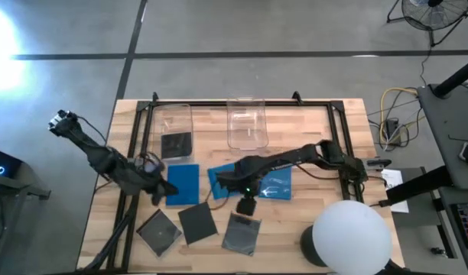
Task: Pick & place jewel cases by type
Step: Put the black CD case into the left transparent bin
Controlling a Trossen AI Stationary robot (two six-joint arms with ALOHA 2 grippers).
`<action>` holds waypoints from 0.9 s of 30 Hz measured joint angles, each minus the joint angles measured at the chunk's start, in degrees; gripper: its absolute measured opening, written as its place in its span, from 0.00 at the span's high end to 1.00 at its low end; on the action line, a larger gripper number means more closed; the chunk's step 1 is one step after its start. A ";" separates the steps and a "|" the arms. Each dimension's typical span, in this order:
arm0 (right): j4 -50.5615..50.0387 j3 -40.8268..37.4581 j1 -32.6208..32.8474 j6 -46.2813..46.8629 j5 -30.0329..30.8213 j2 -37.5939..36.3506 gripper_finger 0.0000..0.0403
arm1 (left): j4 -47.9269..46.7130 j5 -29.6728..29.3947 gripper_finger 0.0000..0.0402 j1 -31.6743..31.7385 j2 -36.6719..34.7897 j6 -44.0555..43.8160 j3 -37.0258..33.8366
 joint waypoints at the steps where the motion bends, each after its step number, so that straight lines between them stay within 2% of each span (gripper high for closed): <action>1: 1.13 -1.75 0.82 0.42 -0.02 -0.90 0.50 | 0.33 1.24 0.77 -0.05 1.39 0.62 -0.17; 6: 9.57 -10.52 4.93 5.47 -2.84 -4.94 0.50 | 3.53 6.38 0.77 -0.95 7.14 6.27 0.51; 13: 22.46 -20.85 9.13 15.62 -2.52 -9.69 0.50 | 5.21 8.28 0.77 -1.27 13.18 8.30 1.90; 19: 27.31 -25.52 12.36 19.45 -3.76 -11.49 0.50 | 6.79 8.41 0.77 -1.27 16.39 9.21 3.61; 27: 36.91 -30.38 14.35 23.00 -5.84 -11.58 0.50 | 14.19 9.77 0.77 -1.27 22.60 11.46 3.79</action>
